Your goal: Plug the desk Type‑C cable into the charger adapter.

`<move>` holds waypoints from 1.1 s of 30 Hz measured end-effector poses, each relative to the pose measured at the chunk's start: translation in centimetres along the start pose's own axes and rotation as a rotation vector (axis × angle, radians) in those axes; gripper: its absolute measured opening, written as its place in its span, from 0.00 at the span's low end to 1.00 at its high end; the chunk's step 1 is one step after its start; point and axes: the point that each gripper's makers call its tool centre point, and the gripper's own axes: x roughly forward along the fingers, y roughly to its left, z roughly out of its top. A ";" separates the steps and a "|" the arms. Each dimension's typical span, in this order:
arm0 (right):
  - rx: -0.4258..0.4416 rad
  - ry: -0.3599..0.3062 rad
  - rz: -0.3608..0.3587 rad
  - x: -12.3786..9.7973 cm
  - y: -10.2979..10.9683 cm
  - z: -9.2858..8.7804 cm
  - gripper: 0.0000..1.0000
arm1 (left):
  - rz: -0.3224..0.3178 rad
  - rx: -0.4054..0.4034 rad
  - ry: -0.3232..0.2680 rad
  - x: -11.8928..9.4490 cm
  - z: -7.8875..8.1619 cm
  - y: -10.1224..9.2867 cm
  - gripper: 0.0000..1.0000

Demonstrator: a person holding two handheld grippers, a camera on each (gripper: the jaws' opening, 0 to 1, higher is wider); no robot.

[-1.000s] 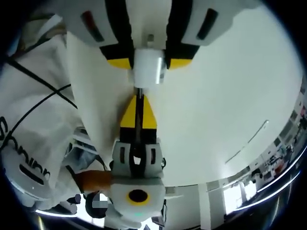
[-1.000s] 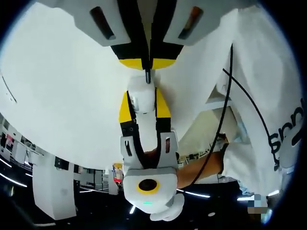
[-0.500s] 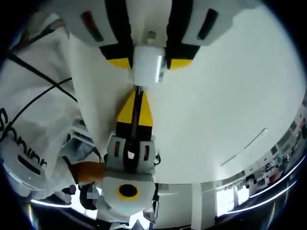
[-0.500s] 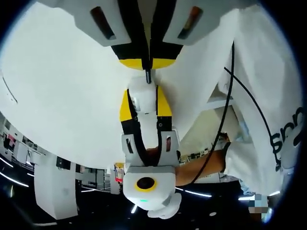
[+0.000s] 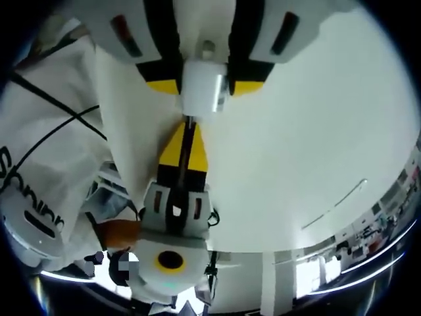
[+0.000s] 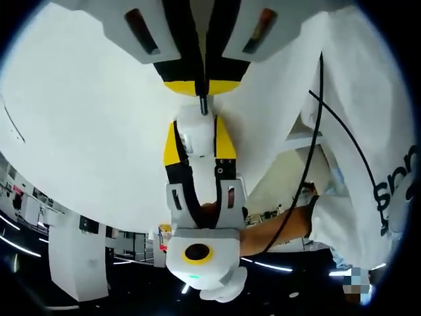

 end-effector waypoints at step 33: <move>0.001 -0.021 -0.008 0.7 2.9 0.2 0.03 | -0.023 -0.016 -0.055 -0.2 0.0 -0.2 0.27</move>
